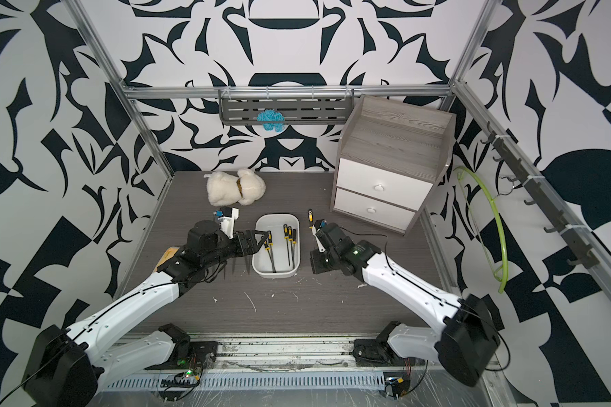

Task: Take the file tool out of the storage box
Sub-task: Place the file tool at the center of the board.

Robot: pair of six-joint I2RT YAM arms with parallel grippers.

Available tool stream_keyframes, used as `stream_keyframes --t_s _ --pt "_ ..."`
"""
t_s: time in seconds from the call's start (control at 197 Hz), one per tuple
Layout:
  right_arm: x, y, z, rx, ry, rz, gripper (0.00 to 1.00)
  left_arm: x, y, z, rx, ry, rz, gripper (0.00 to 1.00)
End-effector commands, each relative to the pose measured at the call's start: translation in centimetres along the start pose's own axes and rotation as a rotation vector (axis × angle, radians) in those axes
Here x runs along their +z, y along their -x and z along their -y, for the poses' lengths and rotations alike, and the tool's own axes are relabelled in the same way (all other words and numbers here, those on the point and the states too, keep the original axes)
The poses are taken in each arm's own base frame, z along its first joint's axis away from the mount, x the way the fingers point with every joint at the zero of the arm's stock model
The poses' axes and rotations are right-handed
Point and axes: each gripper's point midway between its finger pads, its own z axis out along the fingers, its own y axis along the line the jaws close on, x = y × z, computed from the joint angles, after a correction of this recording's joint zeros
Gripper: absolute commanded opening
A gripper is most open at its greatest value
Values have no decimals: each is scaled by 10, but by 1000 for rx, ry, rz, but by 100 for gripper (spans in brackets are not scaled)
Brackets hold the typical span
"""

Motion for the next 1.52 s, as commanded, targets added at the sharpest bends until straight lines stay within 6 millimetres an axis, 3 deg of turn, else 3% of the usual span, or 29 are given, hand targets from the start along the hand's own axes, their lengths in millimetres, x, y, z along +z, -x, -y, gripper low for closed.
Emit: stream_keyframes --t_s 0.0,0.248,0.461,0.831,0.993,1.104,1.226,1.515 --pt "13 -2 -8 65 110 -120 0 2 2 0 3 33 -33 99" --pt "47 -7 -15 109 122 -390 0 11 -4 -6 28 87 -89 99" --pt "65 -9 -9 161 78 -501 0 15 -12 -2 28 74 -131 100" --pt "87 -16 -9 225 114 -564 0 7 -12 9 38 43 -125 99" --pt "90 -16 0 219 68 -555 0 7 -14 12 35 33 -137 99" --pt "93 -19 4 219 53 -557 15 7 -15 16 38 23 -140 99" --pt "95 -21 6 208 48 -555 24 7 -15 14 38 36 -135 99" --pt "82 -12 4 164 69 -471 30 23 -19 11 78 135 -158 99"
